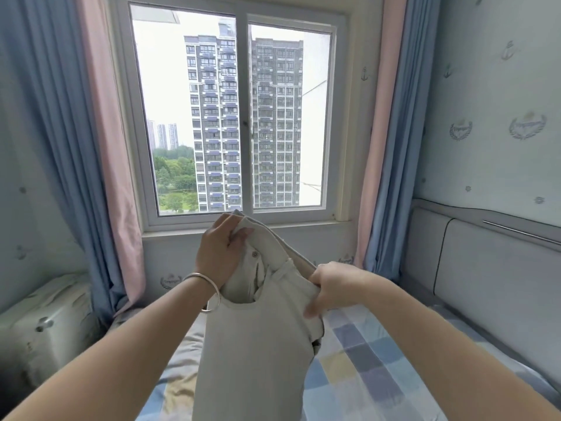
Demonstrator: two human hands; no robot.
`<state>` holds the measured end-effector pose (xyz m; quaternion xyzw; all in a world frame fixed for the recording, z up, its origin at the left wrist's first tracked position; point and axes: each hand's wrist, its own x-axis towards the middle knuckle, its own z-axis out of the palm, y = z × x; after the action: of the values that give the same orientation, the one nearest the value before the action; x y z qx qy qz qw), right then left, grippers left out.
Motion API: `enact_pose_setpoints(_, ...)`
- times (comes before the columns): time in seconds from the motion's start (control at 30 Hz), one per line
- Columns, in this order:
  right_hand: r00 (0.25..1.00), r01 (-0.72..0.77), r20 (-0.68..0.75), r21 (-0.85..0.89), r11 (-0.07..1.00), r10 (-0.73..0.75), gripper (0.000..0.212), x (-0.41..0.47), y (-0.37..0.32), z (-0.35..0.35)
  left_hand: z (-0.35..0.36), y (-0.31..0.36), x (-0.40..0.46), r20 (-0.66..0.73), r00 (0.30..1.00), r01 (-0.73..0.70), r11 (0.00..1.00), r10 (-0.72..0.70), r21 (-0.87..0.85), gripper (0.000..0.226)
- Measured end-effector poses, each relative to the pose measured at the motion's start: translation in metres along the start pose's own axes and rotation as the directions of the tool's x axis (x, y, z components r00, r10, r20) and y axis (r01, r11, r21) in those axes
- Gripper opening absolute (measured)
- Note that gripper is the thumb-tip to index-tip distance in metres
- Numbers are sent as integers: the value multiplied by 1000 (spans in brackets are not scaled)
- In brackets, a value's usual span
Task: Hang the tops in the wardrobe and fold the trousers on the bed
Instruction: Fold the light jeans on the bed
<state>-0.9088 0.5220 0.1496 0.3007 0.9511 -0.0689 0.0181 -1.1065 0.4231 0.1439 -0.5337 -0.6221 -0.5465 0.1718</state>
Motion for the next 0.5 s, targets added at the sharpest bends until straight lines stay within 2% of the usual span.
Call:
enact_pose_setpoints(0.03,999,-12,-38,-125,992,7,27,-1,0,-2,1,-4,-1,-24,999,27,999,-27,18,14)
enact_pose_setpoints(0.07,998,-16,-61,-161,987,6,28,-1,2,-3,0,-5,-1,-46,998,52,999,-51,17,16)
enact_pose_setpoints(0.17,996,44,-68,-74,996,-49,25,-4,15,-2,-5,0,-2,-69,997,37,998,-41,-53,41)
enact_pose_setpoints(0.23,969,86,-230,-29,996,-91,32,4,38,5,-9,5,-2,-52,998,30,996,-34,-89,47)
enact_pose_setpoints(0.3,865,94,-501,232,968,36,42,13,59,21,-10,8,-1,-48,996,66,989,-72,-129,45)
enact_pose_setpoints(0.33,822,117,-544,454,884,170,53,16,64,32,-10,8,1,-41,994,95,984,-102,-152,43)
enact_pose_setpoints(0.37,838,127,-460,687,715,294,72,15,63,42,-9,8,2,-34,991,122,977,-129,-174,40)
enact_pose_setpoints(0.4,899,118,-299,870,478,321,96,19,61,56,-8,7,4,-30,989,139,972,-148,-191,38)
enact_pose_setpoints(0.43,948,94,-172,955,280,268,117,23,58,73,-7,8,5,-29,987,152,967,-161,-204,36)
enact_pose_setpoints(0.47,980,72,-97,987,145,173,124,28,55,87,-5,7,5,-29,985,161,964,-171,-213,35)
enact_pose_setpoints(0.5,995,51,-55,997,56,81,119,32,51,96,-4,6,5,-26,984,169,961,-179,-221,35)
